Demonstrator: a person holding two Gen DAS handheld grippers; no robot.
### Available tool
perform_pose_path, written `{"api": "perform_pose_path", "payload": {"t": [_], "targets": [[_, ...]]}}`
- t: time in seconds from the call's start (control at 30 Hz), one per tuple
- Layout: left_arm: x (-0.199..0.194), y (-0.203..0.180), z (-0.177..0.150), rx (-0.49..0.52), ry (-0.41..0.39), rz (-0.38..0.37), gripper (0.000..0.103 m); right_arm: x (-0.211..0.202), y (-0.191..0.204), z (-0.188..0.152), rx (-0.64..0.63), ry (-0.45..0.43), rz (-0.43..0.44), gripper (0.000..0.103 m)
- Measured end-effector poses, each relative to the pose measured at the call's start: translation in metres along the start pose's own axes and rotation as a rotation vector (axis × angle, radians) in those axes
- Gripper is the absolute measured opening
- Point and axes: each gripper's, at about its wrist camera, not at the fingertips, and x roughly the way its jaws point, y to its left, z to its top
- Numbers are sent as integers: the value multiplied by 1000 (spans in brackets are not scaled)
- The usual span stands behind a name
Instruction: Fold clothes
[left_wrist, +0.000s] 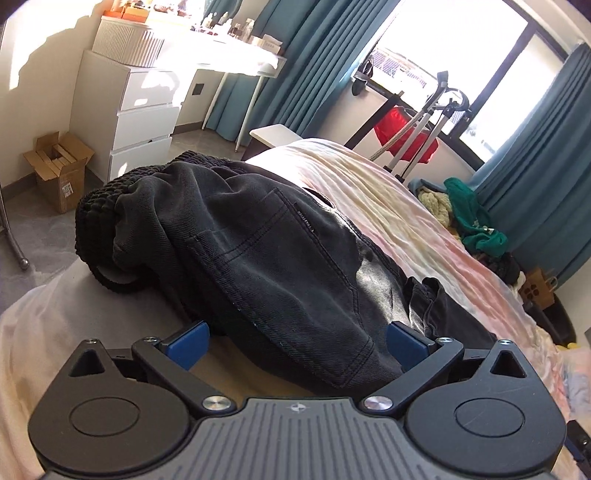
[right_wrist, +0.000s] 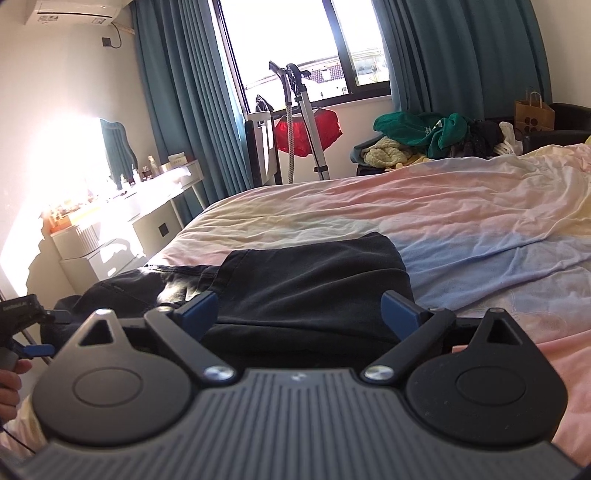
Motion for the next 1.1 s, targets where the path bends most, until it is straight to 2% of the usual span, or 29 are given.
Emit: {"api": "perform_pose_path", "payload": {"t": [0.1,0.2,0.27,0.37,0.43,0.47,0.53,0.6,0.67,0.73,0.77,0.8,0.83,0.87,1.0,1.07,1.1], "targets": [[1,21,4,-143,6,-24,103,3,-4,0,23,19,-7,97],[9,44,10,-266,31,4,101,6,-7,-2,39,39,-21,97],[13,57,12,-339,31,-10,98,8,-9,-3,52,51,-25,97],[24,66,18,-377,26,-52,95,10,-11,-4,68,61,-24,97],[35,69,23,-373,10,-32,90,11,-12,-4,67,65,-26,97],[40,70,25,-370,1,-21,80,12,-12,-4,66,67,-27,97],[52,74,31,-359,-13,40,69,14,-12,-5,65,72,-31,97],[61,82,36,-374,-32,85,66,16,-13,-6,64,78,-38,97],[63,96,39,-448,-73,74,66,19,-14,-8,63,85,-45,97],[63,103,43,-476,-107,83,60,22,-15,-9,62,91,-51,97],[61,105,45,-469,-122,88,47,23,-15,-10,61,94,-55,97],[60,100,47,-412,-134,88,37,25,-15,-10,56,92,-58,97],[58,94,49,-348,-145,88,22,28,-15,-11,38,88,-54,97],[57,87,51,-283,-155,88,20,32,-14,-10,16,85,-48,97],[49,57,51,-153,-240,127,15,54,-12,-11,-62,89,-73,97],[45,35,50,-61,-279,164,14,77,-16,-16,-73,168,-82,97],[44,21,49,-9,-303,195,13,90,-18,-21,-67,234,-86,97]]}}
